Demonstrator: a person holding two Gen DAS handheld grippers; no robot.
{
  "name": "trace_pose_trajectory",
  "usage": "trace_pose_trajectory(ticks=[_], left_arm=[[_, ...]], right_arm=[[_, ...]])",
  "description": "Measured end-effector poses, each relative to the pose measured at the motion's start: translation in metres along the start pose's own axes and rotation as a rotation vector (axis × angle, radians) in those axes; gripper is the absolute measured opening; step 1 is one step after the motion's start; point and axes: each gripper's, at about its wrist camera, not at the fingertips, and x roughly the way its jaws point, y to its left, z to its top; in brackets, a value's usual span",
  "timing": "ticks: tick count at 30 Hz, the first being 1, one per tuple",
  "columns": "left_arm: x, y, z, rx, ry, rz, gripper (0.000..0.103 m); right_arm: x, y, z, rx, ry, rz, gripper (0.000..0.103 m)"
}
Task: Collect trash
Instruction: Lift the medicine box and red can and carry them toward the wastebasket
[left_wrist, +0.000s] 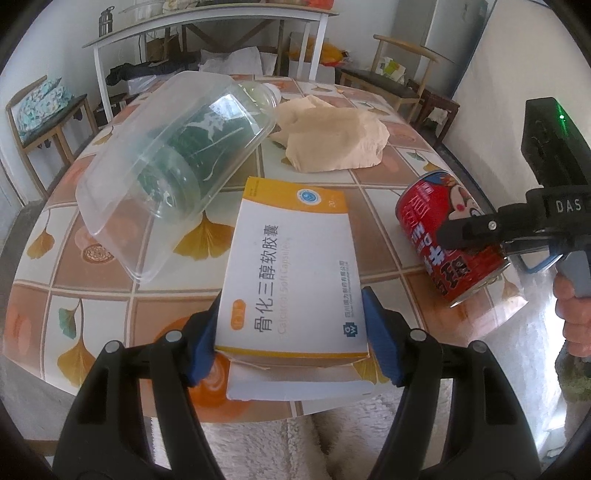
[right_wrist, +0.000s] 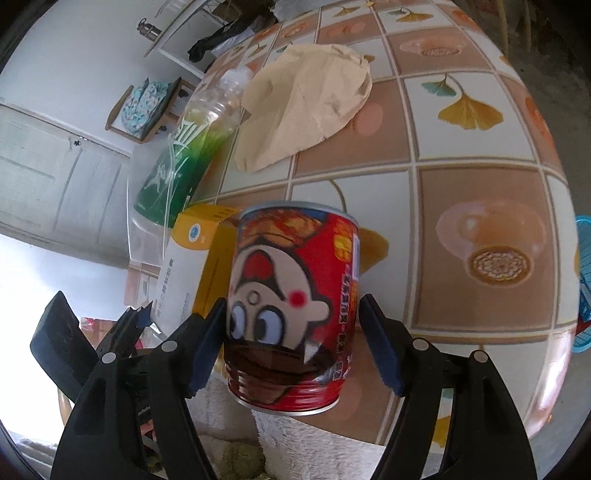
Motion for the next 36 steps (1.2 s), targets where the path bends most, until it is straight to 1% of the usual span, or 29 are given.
trace_pose_trajectory(ticks=[8, 11, 26, 36], left_arm=[[-0.001, 0.000, 0.000, -0.002, -0.001, -0.003, 0.066], [-0.001, 0.000, 0.000, 0.000, -0.002, 0.000, 0.066], [-0.009, 0.001, -0.002, 0.002, -0.024, -0.010, 0.066], [-0.015, -0.003, -0.004, -0.002, -0.038, -0.030, 0.065]], right_arm=[[0.003, 0.004, -0.001, -0.017, -0.013, -0.004, 0.070], [0.004, 0.002, -0.001, -0.008, -0.021, 0.014, 0.066], [-0.014, -0.009, -0.009, 0.033, -0.076, 0.060, 0.065], [-0.030, -0.031, -0.017, 0.116, -0.107, 0.122, 0.065]])
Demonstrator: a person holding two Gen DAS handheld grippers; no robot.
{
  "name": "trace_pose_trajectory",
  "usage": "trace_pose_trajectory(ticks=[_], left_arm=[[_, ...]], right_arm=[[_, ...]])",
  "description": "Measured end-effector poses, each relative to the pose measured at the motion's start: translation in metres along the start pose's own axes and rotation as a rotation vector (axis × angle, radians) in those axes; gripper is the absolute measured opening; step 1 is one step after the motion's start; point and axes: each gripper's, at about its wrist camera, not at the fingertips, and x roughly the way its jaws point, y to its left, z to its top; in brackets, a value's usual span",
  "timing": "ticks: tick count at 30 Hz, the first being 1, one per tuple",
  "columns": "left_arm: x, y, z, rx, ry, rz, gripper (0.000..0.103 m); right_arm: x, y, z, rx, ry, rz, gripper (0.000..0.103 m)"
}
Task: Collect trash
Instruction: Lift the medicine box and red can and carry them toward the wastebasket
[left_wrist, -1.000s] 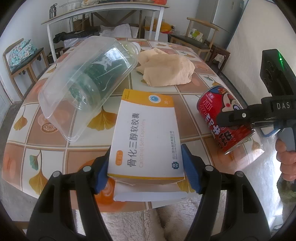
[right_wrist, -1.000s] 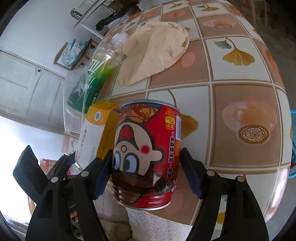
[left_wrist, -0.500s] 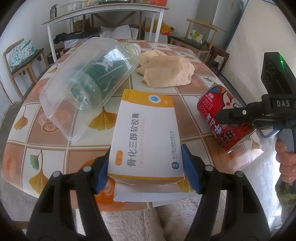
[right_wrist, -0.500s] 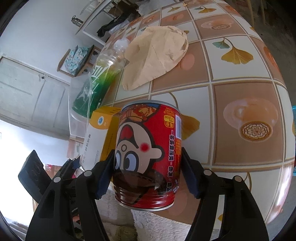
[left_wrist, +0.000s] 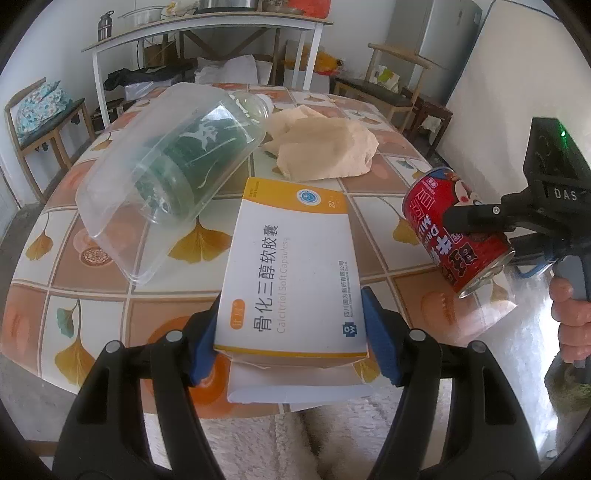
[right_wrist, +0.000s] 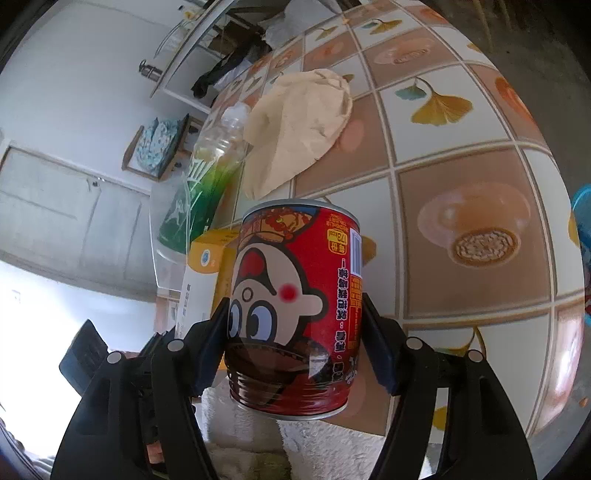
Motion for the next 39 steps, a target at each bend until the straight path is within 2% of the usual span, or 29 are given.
trace_pose_trajectory(ticks=[18, 39], left_arm=[[-0.0095, 0.0028, 0.0002, -0.009, -0.034, -0.024, 0.065], [-0.0107, 0.0031, -0.0007, -0.009, -0.033, -0.026, 0.065]], right_arm=[[-0.0087, 0.0012, -0.0019, 0.026, -0.023, 0.015, 0.065], [-0.0045, 0.0008, -0.0006, 0.041, -0.017, 0.027, 0.065]])
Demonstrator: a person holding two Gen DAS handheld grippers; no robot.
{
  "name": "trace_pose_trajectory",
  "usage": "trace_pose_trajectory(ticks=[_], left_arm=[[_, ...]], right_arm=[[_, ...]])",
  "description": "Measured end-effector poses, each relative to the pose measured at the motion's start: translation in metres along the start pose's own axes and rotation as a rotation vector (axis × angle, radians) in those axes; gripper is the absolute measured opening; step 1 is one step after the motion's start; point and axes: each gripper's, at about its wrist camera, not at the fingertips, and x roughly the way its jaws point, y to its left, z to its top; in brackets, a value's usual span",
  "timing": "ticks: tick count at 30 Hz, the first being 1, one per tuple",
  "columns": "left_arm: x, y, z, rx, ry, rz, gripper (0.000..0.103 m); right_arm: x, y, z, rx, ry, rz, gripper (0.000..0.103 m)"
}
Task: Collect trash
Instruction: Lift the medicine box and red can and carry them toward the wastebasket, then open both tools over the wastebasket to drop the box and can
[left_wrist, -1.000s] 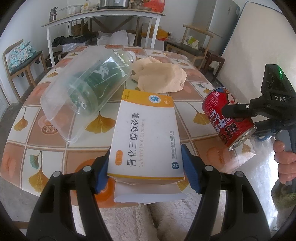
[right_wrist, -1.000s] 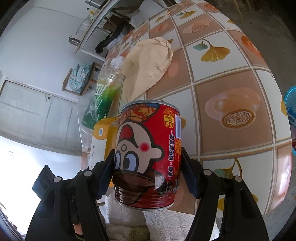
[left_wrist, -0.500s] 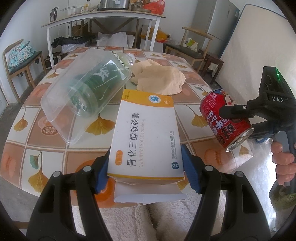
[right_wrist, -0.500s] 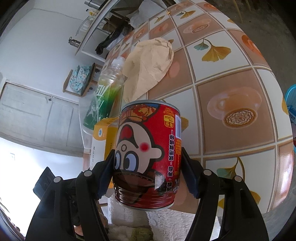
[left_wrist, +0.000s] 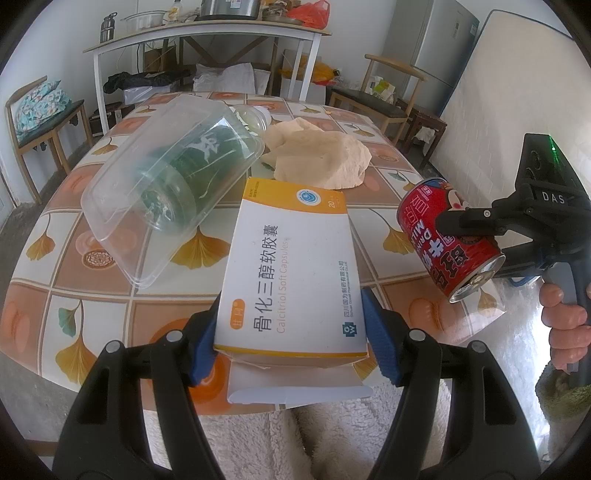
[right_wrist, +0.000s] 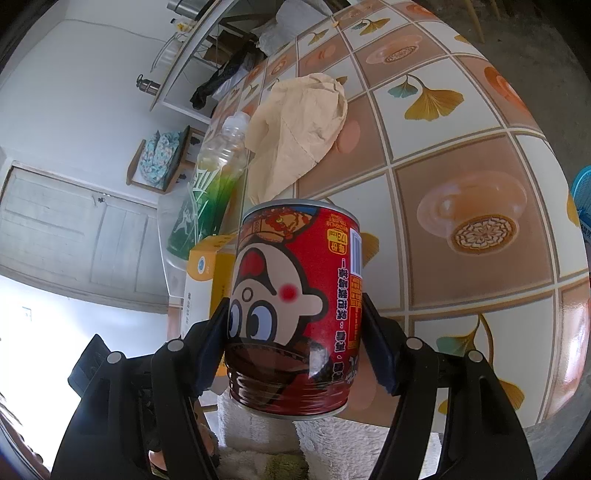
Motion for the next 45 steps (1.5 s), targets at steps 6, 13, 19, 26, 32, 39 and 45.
trace_pose_trajectory(ticks=[6, 13, 19, 26, 32, 39, 45], left_arm=[[0.000, 0.000, 0.000, 0.001, -0.002, 0.000, 0.065], [0.000, -0.003, 0.003, 0.001, -0.007, 0.003, 0.065], [-0.006, -0.012, 0.007, 0.010, -0.018, 0.004, 0.065], [-0.023, -0.031, 0.019, 0.038, -0.050, -0.049, 0.065], [-0.025, -0.080, 0.048, 0.120, -0.070, -0.200, 0.065], [0.010, -0.161, 0.078, 0.210, 0.038, -0.410, 0.065], [0.070, -0.250, 0.088, 0.293, 0.227, -0.525, 0.065]], right_arm=[[0.000, 0.000, 0.000, 0.004, -0.001, 0.005, 0.065], [0.000, -0.005, -0.001, 0.010, -0.006, 0.025, 0.065], [-0.010, -0.010, -0.003, 0.021, -0.028, 0.076, 0.065], [-0.058, -0.027, -0.010, 0.067, -0.133, 0.157, 0.065], [-0.139, -0.063, -0.029, 0.128, -0.334, 0.121, 0.065], [-0.216, -0.148, -0.073, 0.305, -0.527, 0.042, 0.065], [-0.219, -0.226, -0.110, 0.494, -0.546, 0.011, 0.065]])
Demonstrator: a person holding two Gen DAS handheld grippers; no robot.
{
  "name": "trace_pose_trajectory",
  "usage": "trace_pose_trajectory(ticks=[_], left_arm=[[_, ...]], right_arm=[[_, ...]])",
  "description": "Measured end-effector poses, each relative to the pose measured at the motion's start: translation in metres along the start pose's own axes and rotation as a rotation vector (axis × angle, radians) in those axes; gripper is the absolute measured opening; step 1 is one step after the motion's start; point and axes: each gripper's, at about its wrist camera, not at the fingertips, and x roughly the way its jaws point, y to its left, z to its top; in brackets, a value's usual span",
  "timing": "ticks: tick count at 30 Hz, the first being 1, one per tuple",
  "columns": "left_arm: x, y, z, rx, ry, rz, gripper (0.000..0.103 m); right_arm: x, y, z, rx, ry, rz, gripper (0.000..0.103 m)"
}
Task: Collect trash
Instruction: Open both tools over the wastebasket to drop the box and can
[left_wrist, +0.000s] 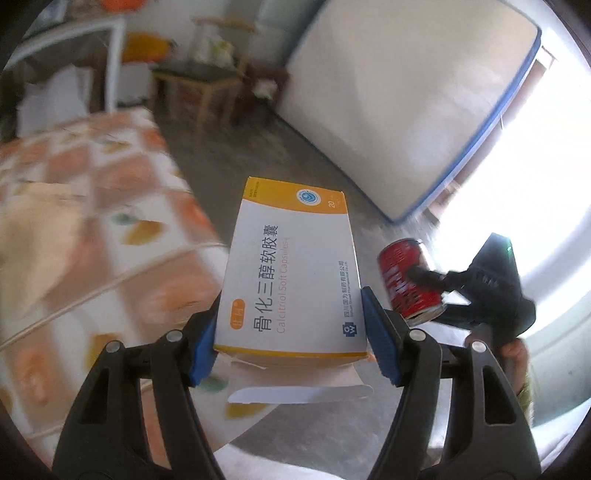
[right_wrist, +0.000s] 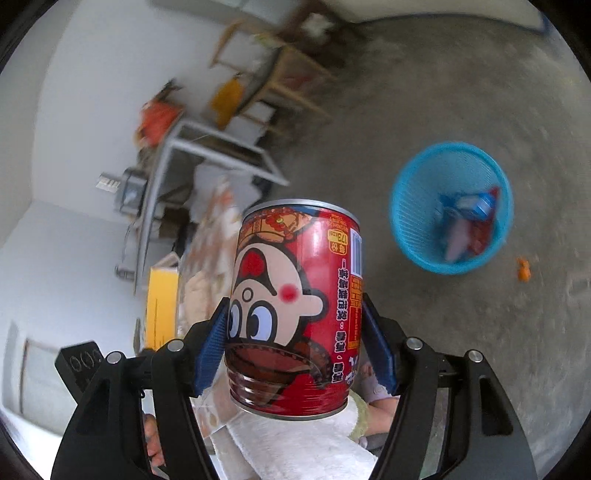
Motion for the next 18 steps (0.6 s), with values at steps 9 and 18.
trace_pose_trajectory(ticks=[9, 18], left_arm=[[0.103, -0.028, 0.049, 0.007, 0.145, -0.035, 0.067], [0.140, -0.004, 0.064, -0.110, 0.127, 0.027, 0.084]], right_arm=[[0.025, -0.041, 0.054, 0.108, -0.018, -0.014, 0.066], [0.070, -0.129, 0.091, 0.228, -0.070, -0.142, 0.083]])
